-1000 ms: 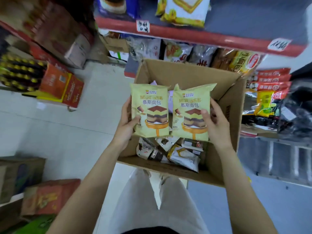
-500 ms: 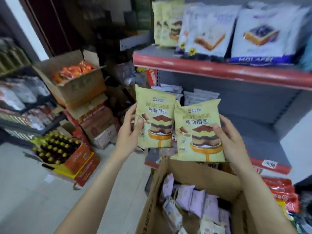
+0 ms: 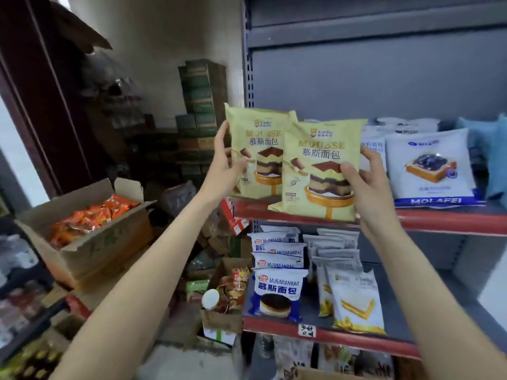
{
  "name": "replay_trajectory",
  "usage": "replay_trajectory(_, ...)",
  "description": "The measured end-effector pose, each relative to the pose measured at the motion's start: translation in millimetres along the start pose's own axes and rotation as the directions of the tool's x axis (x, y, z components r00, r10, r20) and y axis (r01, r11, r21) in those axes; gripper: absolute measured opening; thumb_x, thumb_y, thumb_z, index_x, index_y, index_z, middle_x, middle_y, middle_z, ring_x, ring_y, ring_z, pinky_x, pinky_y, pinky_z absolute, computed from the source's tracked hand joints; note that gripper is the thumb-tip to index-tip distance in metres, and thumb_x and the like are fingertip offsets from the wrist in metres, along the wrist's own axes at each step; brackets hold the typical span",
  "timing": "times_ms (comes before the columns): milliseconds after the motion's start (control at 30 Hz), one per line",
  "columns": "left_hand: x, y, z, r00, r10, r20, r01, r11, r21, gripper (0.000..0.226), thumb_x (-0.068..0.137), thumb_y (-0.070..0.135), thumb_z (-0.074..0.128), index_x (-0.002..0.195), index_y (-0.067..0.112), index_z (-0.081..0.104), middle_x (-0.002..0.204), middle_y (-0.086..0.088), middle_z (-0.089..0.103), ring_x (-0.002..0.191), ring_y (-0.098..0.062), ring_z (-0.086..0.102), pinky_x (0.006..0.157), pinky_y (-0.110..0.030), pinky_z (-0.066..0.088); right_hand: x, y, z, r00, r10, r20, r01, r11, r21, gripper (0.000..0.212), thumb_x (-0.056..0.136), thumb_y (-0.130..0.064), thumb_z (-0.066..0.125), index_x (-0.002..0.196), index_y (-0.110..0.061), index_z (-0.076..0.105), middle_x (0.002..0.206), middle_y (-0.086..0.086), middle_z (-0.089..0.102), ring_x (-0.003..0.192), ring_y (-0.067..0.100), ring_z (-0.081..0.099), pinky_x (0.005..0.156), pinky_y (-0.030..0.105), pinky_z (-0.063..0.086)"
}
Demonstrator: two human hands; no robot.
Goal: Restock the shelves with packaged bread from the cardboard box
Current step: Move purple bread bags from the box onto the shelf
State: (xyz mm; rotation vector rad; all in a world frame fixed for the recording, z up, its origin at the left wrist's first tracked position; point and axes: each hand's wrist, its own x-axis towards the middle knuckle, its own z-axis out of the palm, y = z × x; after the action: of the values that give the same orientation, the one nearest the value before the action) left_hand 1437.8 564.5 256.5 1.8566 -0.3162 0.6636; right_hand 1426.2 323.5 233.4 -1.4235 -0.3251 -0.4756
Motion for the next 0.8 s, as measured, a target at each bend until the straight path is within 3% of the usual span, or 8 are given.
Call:
replay_trajectory(133, 45, -30, 18, 0.990, 0.082, 0.117, -0.091, 0.993, 0.072, 0.083, 0.093, 0.003, 0.054, 0.151, 0.019, -0.002, 0.129, 0.004, 0.050, 0.105, 0.006, 0.050, 0.093, -0.018, 0.042, 19, 11, 13, 0.996, -0.024, -0.089, 0.015, 0.995, -0.099, 0.030, 0.094, -0.026, 0.054, 0.102, -0.054, 0.047, 0.112, -0.002, 0.066, 0.099, 0.020, 0.066, 0.089, 0.047, 0.052)
replay_trajectory(233, 68, -56, 34, 0.988, 0.026, 0.155, -0.034, 0.998, 0.049, 0.089, 0.091, 0.005, 0.058, 0.150, 0.018, -0.008, 0.142, -0.017, 0.043, 0.126, -0.020, 0.047, 0.101, -0.029, 0.039, 24, 17, 18, 0.994, -0.038, -0.103, 0.021, 0.986, -0.163, 0.028, 0.093, -0.025, 0.055, 0.107, -0.047, 0.045, 0.112, 0.000, 0.065, 0.098, 0.016, 0.065, 0.087, 0.044, 0.053)
replay_trajectory(300, 83, -67, 44, 0.993, -0.024, 0.113, 0.008, 0.990, 0.139, 0.089, 0.090, 0.002, 0.058, 0.151, 0.020, -0.005, 0.138, -0.017, 0.049, 0.124, -0.029, 0.049, 0.095, -0.030, 0.042, 27, 20, 21, 0.995, -0.036, -0.098, 0.017, 0.982, -0.186, 0.030, 0.093, -0.025, 0.056, 0.116, -0.038, 0.043, 0.109, 0.000, 0.065, 0.091, 0.016, 0.067, 0.081, 0.039, 0.055)
replay_trajectory(400, 100, -76, 47, 0.999, -0.045, -0.024, 0.051, 0.924, 0.379, 0.084, 0.085, 0.009, 0.064, 0.151, 0.020, 0.012, 0.135, -0.012, 0.052, 0.123, -0.029, 0.049, 0.095, -0.038, 0.042, 31, 21, 31, 0.994, -0.056, -0.090, 0.033, 0.971, -0.237, 0.034, 0.093, -0.025, 0.056, 0.121, -0.036, 0.040, 0.101, -0.006, 0.065, 0.084, 0.018, 0.069, 0.079, 0.041, 0.056)
replay_trajectory(467, 102, -73, 41, 0.997, -0.061, -0.036, 0.069, 0.941, 0.331, 0.074, 0.088, 0.013, 0.061, 0.150, 0.019, 0.020, 0.140, -0.010, 0.049, 0.126, -0.027, 0.048, 0.099, -0.040, 0.043, 36, 20, 41, 0.994, -0.075, -0.075, 0.056, 0.970, -0.236, 0.035, 0.094, -0.022, 0.055, 0.120, -0.039, 0.040, 0.101, -0.011, 0.064, 0.086, 0.016, 0.069, 0.079, 0.041, 0.057)
replay_trajectory(633, 64, -45, 14, 0.993, -0.014, -0.121, 0.026, 0.995, 0.097, 0.044, 0.101, 0.024, 0.040, 0.145, 0.023, 0.034, 0.138, 0.001, 0.048, 0.124, -0.013, 0.046, 0.100, -0.027, 0.037, 55, 25, 89, 0.992, -0.077, -0.096, 0.056, 0.978, -0.200, 0.041, 0.095, -0.016, 0.050, 0.125, -0.039, 0.036, 0.117, -0.007, 0.059, 0.100, 0.014, 0.064, 0.086, 0.040, 0.055)
replay_trajectory(733, 45, -46, 10, 1.000, -0.021, -0.003, 0.021, 0.993, 0.118, 0.041, 0.100, 0.032, 0.040, 0.141, 0.025, 0.040, 0.129, 0.011, 0.051, 0.118, -0.009, 0.049, 0.093, -0.025, 0.039, 58, 39, 117, 0.993, -0.061, -0.100, 0.023, 0.939, -0.343, 0.065, 0.091, -0.005, 0.049, 0.143, -0.031, 0.021, 0.135, 0.006, 0.047, 0.114, 0.023, 0.056, 0.096, 0.037, 0.047)
replay_trajectory(800, 40, -54, 14, 0.994, -0.036, 0.099, 0.012, 0.971, 0.239, 0.046, 0.099, 0.036, 0.041, 0.143, 0.024, 0.036, 0.142, 0.006, 0.045, 0.127, -0.013, 0.045, 0.099, -0.028, 0.037, 50, 47, 124, 0.998, -0.046, -0.033, 0.025, 0.881, -0.472, 0.082, 0.087, 0.003, 0.051, 0.150, -0.025, 0.005, 0.131, 0.010, 0.042, 0.104, 0.024, 0.055, 0.083, 0.022, 0.043)
